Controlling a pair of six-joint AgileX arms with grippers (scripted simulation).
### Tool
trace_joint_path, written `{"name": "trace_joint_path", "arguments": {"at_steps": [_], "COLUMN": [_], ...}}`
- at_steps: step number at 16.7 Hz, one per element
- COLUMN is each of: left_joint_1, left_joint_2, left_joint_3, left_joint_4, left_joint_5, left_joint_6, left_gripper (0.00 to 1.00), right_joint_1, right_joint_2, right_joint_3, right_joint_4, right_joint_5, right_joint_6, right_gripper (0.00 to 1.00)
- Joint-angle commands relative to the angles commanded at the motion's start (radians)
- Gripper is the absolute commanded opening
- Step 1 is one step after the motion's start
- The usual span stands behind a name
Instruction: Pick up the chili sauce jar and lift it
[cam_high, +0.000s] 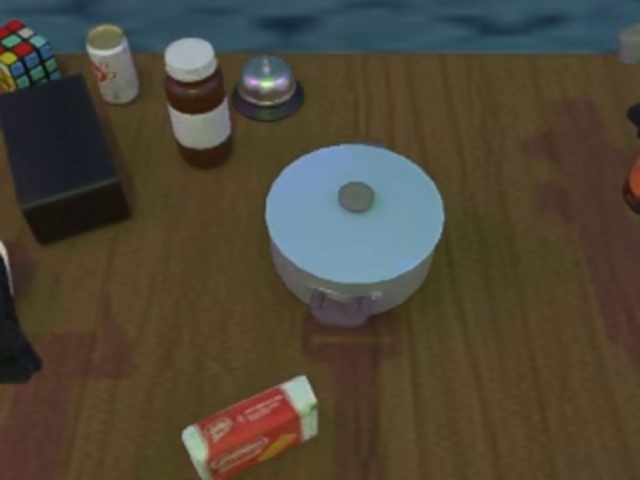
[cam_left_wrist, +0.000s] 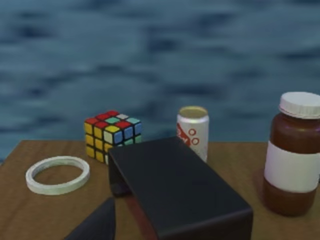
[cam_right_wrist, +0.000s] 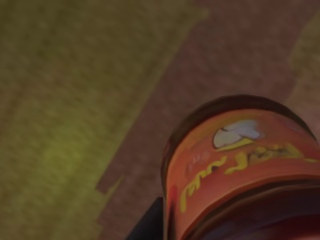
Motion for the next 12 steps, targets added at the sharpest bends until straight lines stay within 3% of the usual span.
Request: {"name": "trace_joint_path", "arguments": {"at_steps": [6, 12], "left_joint_1": [0.0, 0.0], "left_joint_2": [0.0, 0.0], "left_joint_3": [0.0, 0.0], "left_joint_4": [0.0, 0.0], "left_joint_5": [0.0, 0.0], "left_joint_6": [0.0, 0.0], "left_gripper": [1.0, 1.0], "right_joint_1": [0.037, 0.171], "right_joint_2": [0.02, 0.061], "right_joint_3": [-0.004, -0.044], "right_joint_4": [0.025, 0.103], "right_joint_5": [0.009, 0.037], "right_joint_6": [0.117, 0.558], "right_gripper": [0.0, 0.0]}}
